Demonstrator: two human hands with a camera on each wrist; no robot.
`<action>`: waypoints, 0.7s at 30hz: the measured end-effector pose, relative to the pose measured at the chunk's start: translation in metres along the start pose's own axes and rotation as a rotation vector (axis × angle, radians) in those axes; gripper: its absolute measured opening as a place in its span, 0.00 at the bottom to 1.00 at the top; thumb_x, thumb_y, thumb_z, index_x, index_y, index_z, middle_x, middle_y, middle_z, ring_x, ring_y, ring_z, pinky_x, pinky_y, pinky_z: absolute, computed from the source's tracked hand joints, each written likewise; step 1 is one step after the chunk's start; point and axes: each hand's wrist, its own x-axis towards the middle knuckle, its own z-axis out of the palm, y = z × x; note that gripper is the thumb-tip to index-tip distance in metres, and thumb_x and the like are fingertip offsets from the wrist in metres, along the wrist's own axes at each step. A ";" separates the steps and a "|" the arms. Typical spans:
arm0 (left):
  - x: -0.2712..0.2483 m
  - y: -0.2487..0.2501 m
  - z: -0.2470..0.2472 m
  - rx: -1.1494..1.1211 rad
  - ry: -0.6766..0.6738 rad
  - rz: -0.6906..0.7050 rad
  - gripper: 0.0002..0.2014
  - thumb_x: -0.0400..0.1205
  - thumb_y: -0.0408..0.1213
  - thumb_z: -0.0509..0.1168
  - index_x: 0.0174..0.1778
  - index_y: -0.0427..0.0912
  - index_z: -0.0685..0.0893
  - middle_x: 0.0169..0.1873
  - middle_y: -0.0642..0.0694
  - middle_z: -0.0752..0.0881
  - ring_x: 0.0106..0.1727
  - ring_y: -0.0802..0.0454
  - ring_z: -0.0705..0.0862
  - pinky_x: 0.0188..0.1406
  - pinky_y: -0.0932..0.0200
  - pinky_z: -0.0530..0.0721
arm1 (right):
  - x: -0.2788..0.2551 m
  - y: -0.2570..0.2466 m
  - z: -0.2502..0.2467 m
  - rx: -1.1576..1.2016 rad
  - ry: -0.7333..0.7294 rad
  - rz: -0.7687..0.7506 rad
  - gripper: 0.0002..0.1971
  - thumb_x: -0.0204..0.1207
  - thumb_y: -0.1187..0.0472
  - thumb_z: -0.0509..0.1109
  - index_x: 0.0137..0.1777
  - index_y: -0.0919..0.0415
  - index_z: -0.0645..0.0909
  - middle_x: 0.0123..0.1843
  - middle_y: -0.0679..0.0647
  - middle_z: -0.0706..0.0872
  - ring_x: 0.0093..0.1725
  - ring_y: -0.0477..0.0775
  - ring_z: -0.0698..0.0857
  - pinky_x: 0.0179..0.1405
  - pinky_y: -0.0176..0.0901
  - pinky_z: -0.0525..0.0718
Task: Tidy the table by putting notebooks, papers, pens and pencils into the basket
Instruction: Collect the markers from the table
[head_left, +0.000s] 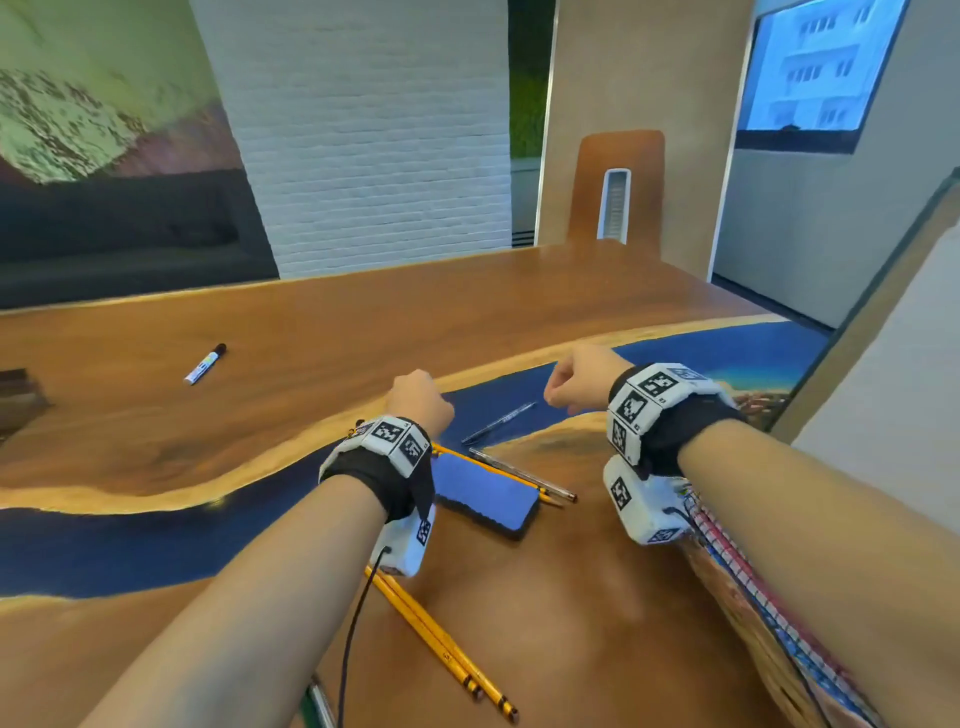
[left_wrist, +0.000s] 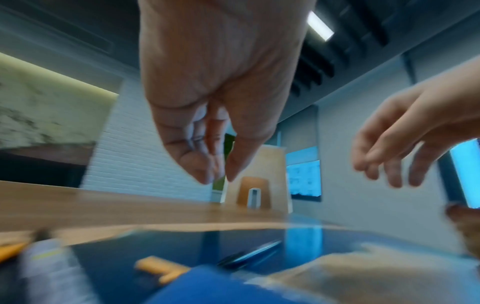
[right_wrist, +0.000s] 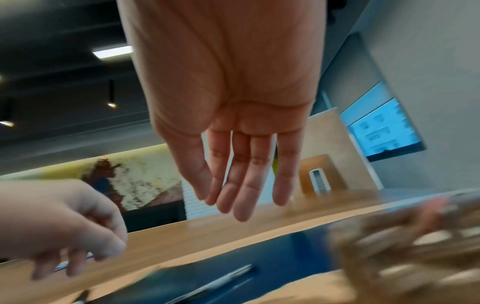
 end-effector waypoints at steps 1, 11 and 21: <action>0.001 -0.012 0.002 0.062 -0.028 -0.039 0.17 0.80 0.30 0.60 0.26 0.41 0.66 0.23 0.46 0.70 0.24 0.50 0.70 0.18 0.62 0.65 | 0.000 -0.007 0.008 -0.015 -0.047 -0.025 0.10 0.77 0.65 0.65 0.51 0.69 0.86 0.36 0.59 0.86 0.42 0.55 0.86 0.32 0.38 0.80; 0.001 -0.054 0.016 0.156 -0.250 -0.186 0.10 0.82 0.34 0.59 0.51 0.34 0.84 0.49 0.38 0.86 0.49 0.45 0.87 0.38 0.54 0.83 | 0.009 -0.022 0.067 0.085 -0.237 -0.106 0.13 0.74 0.62 0.74 0.58 0.62 0.84 0.54 0.56 0.87 0.47 0.50 0.83 0.45 0.38 0.83; -0.005 0.010 -0.021 -0.634 -0.120 -0.117 0.11 0.75 0.28 0.59 0.26 0.35 0.77 0.21 0.40 0.79 0.19 0.47 0.76 0.24 0.62 0.77 | 0.008 -0.020 0.031 0.103 0.057 -0.265 0.29 0.73 0.63 0.74 0.75 0.56 0.72 0.76 0.52 0.73 0.76 0.53 0.71 0.71 0.43 0.69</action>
